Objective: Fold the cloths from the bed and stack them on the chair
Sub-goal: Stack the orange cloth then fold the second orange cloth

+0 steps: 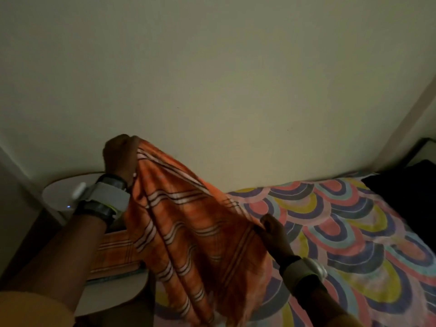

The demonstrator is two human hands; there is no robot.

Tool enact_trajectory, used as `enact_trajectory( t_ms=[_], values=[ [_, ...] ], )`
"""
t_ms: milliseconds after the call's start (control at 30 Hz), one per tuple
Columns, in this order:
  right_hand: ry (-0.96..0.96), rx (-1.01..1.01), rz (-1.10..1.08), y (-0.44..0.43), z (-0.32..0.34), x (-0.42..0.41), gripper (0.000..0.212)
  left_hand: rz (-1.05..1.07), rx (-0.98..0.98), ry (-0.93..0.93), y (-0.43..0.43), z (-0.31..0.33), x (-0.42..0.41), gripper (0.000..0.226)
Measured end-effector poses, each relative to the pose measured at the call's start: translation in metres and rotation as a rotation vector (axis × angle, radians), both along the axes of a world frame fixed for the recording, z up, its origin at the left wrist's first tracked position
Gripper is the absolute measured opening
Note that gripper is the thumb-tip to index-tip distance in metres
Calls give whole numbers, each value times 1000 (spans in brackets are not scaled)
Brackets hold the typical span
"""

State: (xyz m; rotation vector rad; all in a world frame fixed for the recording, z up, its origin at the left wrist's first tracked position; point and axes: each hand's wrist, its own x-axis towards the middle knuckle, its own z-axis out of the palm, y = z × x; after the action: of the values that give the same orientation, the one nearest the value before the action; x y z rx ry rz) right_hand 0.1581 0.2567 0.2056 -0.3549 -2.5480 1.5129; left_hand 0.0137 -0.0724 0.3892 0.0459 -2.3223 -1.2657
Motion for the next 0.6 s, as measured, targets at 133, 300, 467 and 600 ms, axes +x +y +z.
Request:
enact_trajectory(
  t_ms=[133,300,467,600],
  values=[
    [56,80,94,-5,17,-16,10,-268,181,-13,27,3,22,29],
    [-112,282,338,-29,42,-49,48,-631,34,-55,67,13,42,26],
    [247,-102,390,-77,125,-61,32,-691,-169,-122,82,8,44,20],
    [490,95,381,-96,135,-58,9,-636,-247,-60,83,9,46,20]
  ],
)
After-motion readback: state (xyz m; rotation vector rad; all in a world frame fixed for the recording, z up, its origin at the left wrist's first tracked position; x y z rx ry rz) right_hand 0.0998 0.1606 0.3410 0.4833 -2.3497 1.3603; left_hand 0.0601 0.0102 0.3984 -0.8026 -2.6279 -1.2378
